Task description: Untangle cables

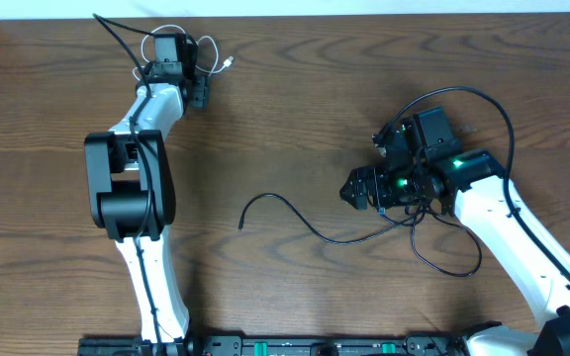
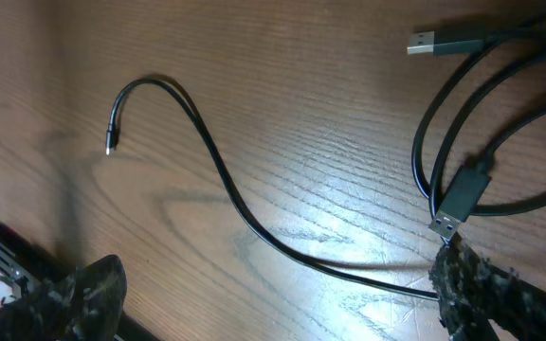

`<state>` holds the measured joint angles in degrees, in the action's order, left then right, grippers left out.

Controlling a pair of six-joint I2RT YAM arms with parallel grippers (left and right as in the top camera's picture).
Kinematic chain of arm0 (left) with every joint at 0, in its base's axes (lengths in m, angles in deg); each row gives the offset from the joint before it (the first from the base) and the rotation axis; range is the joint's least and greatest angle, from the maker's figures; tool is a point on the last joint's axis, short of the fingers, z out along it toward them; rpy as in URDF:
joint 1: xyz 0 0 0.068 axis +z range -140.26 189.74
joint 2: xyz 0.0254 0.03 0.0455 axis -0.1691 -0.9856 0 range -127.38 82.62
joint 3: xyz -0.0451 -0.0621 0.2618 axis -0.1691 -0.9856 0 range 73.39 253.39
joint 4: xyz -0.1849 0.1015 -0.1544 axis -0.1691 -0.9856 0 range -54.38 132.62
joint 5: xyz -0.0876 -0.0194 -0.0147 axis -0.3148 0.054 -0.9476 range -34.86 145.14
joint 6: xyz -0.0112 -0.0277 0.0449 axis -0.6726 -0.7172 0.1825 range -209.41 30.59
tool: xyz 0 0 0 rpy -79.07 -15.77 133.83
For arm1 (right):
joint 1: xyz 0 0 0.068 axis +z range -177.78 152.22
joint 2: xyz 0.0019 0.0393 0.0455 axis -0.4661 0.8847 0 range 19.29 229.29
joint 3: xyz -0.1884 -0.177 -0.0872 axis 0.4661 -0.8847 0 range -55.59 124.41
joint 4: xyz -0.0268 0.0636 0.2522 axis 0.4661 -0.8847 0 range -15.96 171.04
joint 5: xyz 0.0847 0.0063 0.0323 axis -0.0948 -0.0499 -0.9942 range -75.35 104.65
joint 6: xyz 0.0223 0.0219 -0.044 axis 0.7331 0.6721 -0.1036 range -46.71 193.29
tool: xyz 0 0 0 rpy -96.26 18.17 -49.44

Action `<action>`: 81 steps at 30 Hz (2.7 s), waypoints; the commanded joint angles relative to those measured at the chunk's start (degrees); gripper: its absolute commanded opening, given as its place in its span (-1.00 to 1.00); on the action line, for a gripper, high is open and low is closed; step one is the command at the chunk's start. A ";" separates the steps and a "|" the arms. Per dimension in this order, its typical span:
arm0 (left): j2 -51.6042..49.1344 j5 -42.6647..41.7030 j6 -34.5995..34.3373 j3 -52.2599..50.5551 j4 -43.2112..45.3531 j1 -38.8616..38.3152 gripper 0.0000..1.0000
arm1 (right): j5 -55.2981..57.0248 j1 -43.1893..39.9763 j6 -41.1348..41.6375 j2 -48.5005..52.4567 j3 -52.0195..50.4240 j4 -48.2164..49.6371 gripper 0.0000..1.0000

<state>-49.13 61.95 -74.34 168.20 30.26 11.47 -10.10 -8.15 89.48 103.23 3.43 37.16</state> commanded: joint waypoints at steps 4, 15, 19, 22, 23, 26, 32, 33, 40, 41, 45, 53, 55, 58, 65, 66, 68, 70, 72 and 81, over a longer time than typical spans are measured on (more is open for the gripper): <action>-3.58 0.44 0.74 0.94 0.09 3.87 0.08 | 0.20 0.35 2.08 -0.33 -0.33 -0.07 0.99; -0.90 17.81 -0.81 2.95 4.83 14.19 -0.85 | 0.22 0.35 3.08 -0.33 -0.33 -2.25 0.99; 6.21 14.01 -10.91 3.21 4.11 18.21 -0.39 | 0.57 0.35 3.08 -0.33 -0.33 -1.88 0.99; 10.54 -1.36 -13.33 3.21 1.20 19.19 0.11 | 0.85 0.35 3.08 -0.33 -0.33 -1.16 0.99; 11.02 -4.33 -14.19 3.21 0.96 19.19 0.15 | 0.85 0.35 3.08 -0.33 -0.33 -0.96 0.99; 11.52 -17.20 -18.67 3.19 0.57 17.90 0.38 | 0.85 0.35 3.08 -0.33 -0.33 -0.50 0.99; 9.18 -18.36 -17.22 2.49 -0.33 8.24 0.58 | 0.85 0.35 3.06 -0.33 -0.33 -0.61 0.99; 8.57 -17.51 -17.25 2.49 -0.44 6.99 0.52 | 0.85 0.35 3.06 -0.33 -0.33 -0.63 0.99; 6.21 -15.72 -17.22 2.38 -1.70 0.20 0.82 | 0.87 0.35 3.04 -0.33 -0.33 -0.98 0.99; 6.21 -15.72 -17.18 2.38 -1.66 0.02 0.82 | 0.87 0.35 3.02 -0.33 -0.33 -0.92 0.99; 4.48 -15.43 -10.97 2.38 -0.81 -0.22 0.81 | 0.87 0.35 3.02 -0.33 -0.33 -0.72 0.99; -2.16 -11.47 -7.85 2.38 5.79 -0.22 0.82 | 0.87 0.35 3.04 -0.33 -0.33 -1.68 0.99; -2.95 -11.47 -7.82 2.38 7.52 -0.22 0.81 | 0.87 0.35 3.04 -0.33 -0.33 -1.86 0.99; -4.20 -11.45 -7.80 2.38 9.09 -0.22 0.79 | 0.90 0.35 3.04 -0.33 -0.33 -1.99 0.99; -7.82 -4.37 -7.78 2.38 11.43 -0.02 0.15 | 1.73 0.35 3.08 -0.33 -0.33 -2.82 0.99; -8.22 -3.63 -7.78 2.38 11.67 0.07 0.01 | 1.73 0.35 3.08 -0.33 -0.33 -3.06 0.99; -9.33 -3.10 -7.80 2.38 11.58 0.96 -0.17 | 1.73 0.35 3.08 -0.33 -0.33 -3.96 0.99; -10.34 -3.10 -7.80 2.38 11.02 2.58 -0.24 | 1.70 0.35 3.08 -0.33 -0.33 -4.74 0.98; -10.91 -3.06 -7.78 2.38 10.32 4.26 -0.24 | 1.70 0.35 3.08 -0.33 -0.33 -5.46 0.99; -10.05 3.08 -7.17 2.84 6.38 15.85 -0.12 | 1.73 0.35 3.10 -0.33 -0.33 -8.44 0.99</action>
<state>-55.71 60.07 -83.04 172.81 39.94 23.43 -8.62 -8.15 92.21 103.23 3.41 29.11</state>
